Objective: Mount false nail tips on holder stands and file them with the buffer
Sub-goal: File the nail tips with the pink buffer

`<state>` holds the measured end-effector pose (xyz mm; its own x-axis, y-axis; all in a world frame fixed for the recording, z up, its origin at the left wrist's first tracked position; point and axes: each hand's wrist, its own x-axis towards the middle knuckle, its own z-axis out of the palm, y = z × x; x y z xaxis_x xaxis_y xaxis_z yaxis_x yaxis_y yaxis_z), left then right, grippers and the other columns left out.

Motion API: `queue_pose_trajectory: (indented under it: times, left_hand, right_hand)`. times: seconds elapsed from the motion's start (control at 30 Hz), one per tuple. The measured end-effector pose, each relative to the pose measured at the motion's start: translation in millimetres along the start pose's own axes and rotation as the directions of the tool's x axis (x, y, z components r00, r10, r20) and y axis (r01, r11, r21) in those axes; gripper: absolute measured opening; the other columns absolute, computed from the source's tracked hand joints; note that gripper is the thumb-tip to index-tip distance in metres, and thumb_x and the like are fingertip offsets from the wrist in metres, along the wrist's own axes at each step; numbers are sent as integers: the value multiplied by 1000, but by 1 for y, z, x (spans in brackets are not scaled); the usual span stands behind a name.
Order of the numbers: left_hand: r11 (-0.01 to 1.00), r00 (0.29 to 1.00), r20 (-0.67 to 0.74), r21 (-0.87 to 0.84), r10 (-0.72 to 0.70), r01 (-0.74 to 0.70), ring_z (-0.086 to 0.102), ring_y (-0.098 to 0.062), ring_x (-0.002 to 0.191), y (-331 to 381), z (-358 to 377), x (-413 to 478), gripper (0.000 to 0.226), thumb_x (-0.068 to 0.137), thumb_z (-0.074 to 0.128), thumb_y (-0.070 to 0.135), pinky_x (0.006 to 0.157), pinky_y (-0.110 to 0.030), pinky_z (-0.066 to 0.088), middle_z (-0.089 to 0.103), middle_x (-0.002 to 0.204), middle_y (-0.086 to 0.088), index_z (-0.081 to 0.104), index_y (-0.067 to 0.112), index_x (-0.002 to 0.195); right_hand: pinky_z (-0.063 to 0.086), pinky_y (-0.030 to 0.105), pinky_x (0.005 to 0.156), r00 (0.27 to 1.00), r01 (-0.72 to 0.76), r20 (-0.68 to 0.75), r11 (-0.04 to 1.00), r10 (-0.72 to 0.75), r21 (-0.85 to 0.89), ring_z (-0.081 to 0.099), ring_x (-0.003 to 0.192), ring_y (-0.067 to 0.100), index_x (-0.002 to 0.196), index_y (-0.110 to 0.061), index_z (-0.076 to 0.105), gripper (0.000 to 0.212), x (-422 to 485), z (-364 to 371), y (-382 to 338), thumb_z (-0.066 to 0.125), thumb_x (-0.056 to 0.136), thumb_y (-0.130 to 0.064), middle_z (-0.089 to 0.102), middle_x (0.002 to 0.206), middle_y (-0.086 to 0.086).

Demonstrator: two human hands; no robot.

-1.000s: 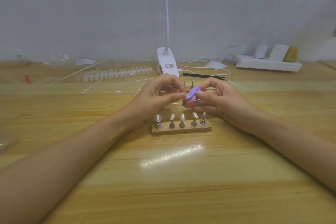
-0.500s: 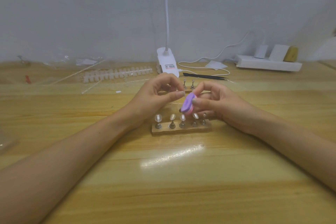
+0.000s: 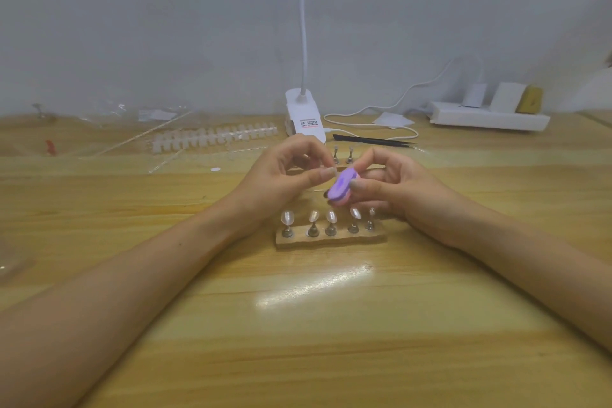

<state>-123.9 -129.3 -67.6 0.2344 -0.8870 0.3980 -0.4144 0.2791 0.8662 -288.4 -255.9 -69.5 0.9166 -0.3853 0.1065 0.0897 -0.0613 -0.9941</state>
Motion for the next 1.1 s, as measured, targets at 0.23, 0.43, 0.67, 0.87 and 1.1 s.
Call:
queue_pose_trajectory:
  times: [0.23, 0.43, 0.67, 0.87, 1.1]
  left_hand:
    - [1000, 1000, 29, 2, -2, 2, 57, -9, 84, 0, 1, -1, 11, 87, 70, 12, 79, -20, 44, 61, 87, 9, 65, 20, 81]
    - [1000, 1000, 7, 12, 7, -7, 57, -6, 82, -2, 1, 0, 13, 88, 69, 11, 78, -17, 43, 62, 87, 9, 64, 20, 81]
    - [1000, 1000, 3, 18, 11, -11, 55, -7, 83, -3, 1, 0, 15, 89, 69, 9, 77, -17, 42, 60, 87, 8, 64, 20, 80]
    - [1000, 1000, 7, 17, 19, -19, 56, -6, 84, -3, 1, 1, 15, 87, 70, 13, 80, -20, 44, 60, 86, 15, 65, 25, 79]
    - [999, 999, -10, 40, -30, 31, 58, -5, 86, -3, 0, 1, 12, 87, 71, 14, 83, -17, 43, 60, 87, 13, 66, 22, 80]
  right_hand:
    - [60, 28, 78, 999, -6, -52, 997, 10, 78, 74, 98, 28, 95, -9, 53, 20, 1, -4, -2, 68, 83, -16, 76, 100, 19]
    - [60, 28, 74, 999, 8, -35, 999, -6, 50, 75, 94, 29, 96, -8, 53, 22, 1, -1, 0, 68, 83, -17, 76, 98, 20]
    - [61, 31, 76, 999, 16, -38, 999, -14, 36, 75, 95, 31, 96, -10, 53, 24, 0, -1, 1, 70, 82, -19, 76, 99, 20]
    - [61, 31, 79, 996, 28, -86, 996, -22, 79, 74, 97, 31, 96, -9, 52, 21, 0, -2, 1, 68, 84, -16, 76, 99, 20]
    - [59, 22, 71, 956, 88, -293, 956, -3, 278, 75, 97, 26, 109, -5, 51, 20, 1, -5, 0, 60, 92, -11, 77, 99, 13]
